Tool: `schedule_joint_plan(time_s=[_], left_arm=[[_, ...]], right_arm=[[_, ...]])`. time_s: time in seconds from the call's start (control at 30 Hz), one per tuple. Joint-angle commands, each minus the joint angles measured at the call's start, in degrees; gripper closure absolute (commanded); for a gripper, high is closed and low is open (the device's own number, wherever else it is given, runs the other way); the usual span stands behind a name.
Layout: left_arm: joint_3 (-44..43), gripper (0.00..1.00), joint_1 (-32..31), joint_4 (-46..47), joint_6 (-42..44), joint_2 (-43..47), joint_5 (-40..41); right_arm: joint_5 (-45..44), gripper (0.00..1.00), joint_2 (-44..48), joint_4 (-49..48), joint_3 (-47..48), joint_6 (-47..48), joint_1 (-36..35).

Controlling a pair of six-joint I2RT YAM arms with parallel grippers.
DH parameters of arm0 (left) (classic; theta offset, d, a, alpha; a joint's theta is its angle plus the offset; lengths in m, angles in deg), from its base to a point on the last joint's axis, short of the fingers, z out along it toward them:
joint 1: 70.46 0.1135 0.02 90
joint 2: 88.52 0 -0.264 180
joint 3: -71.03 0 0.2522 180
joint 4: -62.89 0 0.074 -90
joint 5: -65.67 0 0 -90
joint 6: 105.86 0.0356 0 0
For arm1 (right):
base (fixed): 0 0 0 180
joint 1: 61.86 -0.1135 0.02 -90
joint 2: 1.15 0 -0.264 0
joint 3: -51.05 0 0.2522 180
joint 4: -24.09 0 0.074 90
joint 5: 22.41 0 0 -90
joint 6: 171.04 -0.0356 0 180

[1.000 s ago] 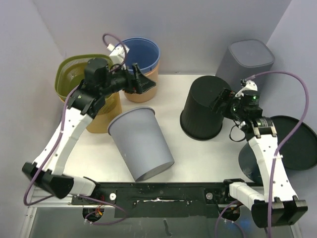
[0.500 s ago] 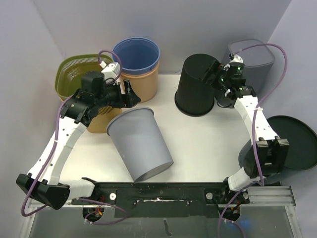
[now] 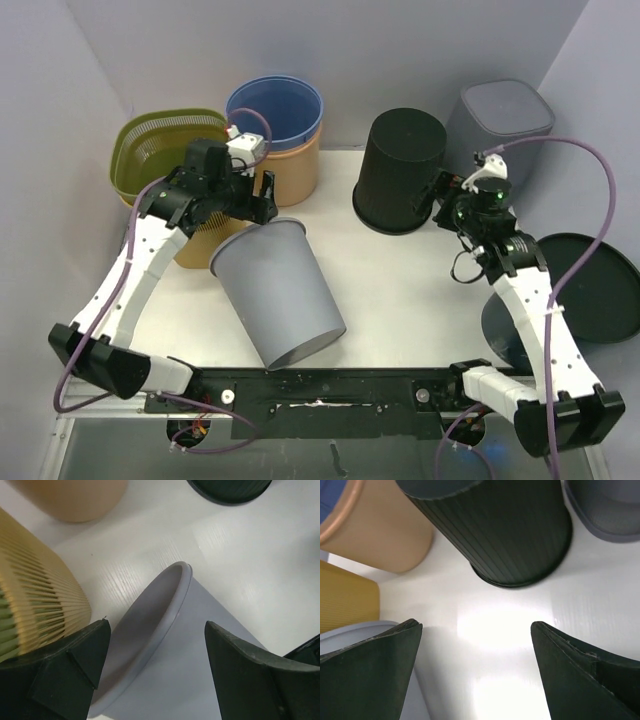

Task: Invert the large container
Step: Move the container to the center of the board, then turn the container upside down at the center of the board.

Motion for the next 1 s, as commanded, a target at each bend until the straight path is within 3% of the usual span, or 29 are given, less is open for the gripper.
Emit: schedule_joint_plan(time_s=[0.0,0.17,0.37,0.6,0.73,0.8,0.97], left_arm=[[-4.06,0.24,-0.84,-5.67,5.28,-5.28,0.04],[-4.91,0.26,-0.66,-7.16,3.53,-7.45,-8.84],[-3.30,0.33,-1.65,-8.71,3.00,-8.32,-9.48],[-2.96,0.57,-3.62,-8.66,1.77,-8.68,-8.37],[-3.71,0.87,-4.00,-7.59,0.58,-8.96,-9.68],[-3.81,0.97,-4.23,-6.01,-1.01,-9.05,-11.79],[-3.37,1.00,-5.58,2.58,-7.42,-9.83,-19.18]], right_arm=[[-6.04,0.05,5.94,5.49,-1.30,-0.37,1.52],[-6.83,0.04,6.34,5.88,0.70,0.89,2.49],[-5.20,0.04,3.45,5.15,2.59,1.60,2.50],[-5.66,0.04,4.51,4.85,1.23,0.92,2.50],[-6.12,0.04,5.72,5.47,0.46,0.42,2.52],[-6.05,0.04,6.23,5.90,0.80,0.41,2.52],[-6.05,0.04,5.35,8.82,3.72,1.64,2.48]])
